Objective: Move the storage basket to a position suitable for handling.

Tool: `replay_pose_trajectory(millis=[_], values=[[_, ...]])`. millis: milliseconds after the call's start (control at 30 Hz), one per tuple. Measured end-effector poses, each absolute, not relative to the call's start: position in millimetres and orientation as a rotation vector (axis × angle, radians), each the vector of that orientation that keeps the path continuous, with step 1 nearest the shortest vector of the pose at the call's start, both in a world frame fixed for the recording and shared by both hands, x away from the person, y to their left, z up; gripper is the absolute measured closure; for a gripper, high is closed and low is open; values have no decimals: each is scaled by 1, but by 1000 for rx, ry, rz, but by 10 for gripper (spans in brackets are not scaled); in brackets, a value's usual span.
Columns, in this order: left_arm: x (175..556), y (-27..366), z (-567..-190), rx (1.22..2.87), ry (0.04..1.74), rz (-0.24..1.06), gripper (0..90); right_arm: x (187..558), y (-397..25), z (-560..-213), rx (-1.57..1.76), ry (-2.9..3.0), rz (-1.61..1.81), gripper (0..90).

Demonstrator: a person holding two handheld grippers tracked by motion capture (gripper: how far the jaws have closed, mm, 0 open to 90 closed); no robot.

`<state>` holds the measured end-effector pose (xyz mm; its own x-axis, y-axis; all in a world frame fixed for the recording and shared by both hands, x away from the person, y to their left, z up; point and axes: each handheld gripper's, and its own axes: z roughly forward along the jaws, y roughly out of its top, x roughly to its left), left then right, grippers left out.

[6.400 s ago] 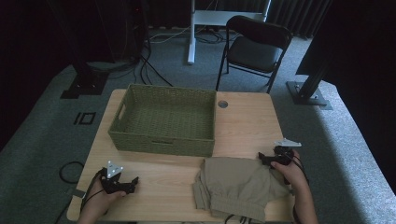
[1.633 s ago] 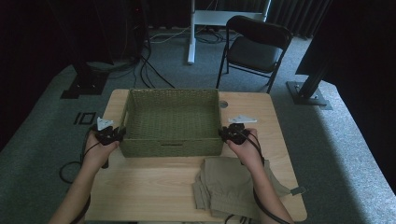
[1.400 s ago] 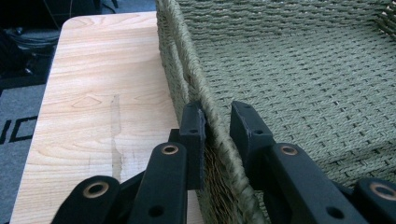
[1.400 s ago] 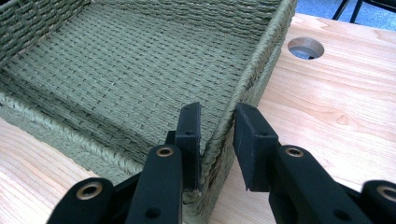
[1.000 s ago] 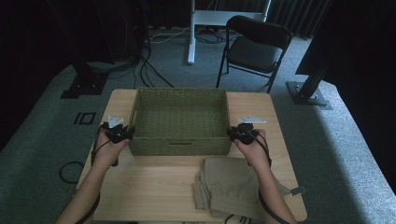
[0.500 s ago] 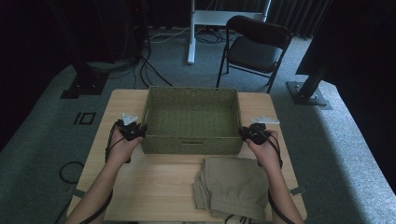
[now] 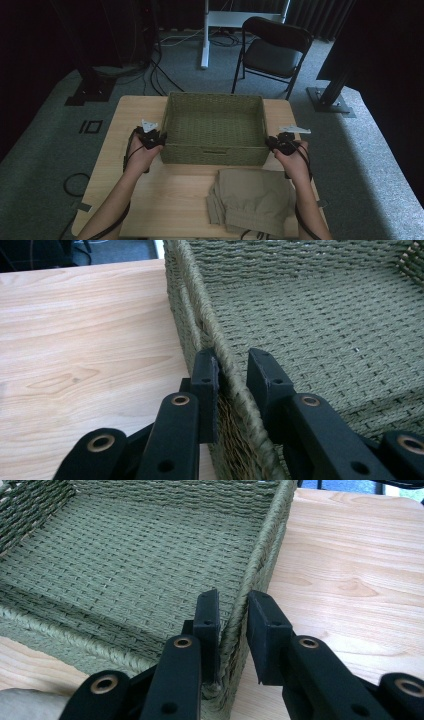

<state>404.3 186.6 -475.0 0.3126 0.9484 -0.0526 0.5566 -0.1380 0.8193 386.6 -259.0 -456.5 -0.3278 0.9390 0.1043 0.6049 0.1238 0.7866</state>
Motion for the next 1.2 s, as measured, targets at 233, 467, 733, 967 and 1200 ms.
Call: replay_pose_trajectory(millis=[233,467,733,967,1200], values=[[406,173,-476,1810,1330,629,752,387,-276,-457,1514,1978,1074,743],[407,160,-476,1820,1313,619,744,386,-288,-456,1522,1969,1047,747],[410,145,-475,1828,1298,604,736,387,-303,-455,1545,1960,1034,747],[414,132,-475,1833,1286,578,731,387,-316,-455,1578,1932,1029,745],[418,118,-475,1852,1267,579,730,388,-331,-455,1613,1911,1022,744]])
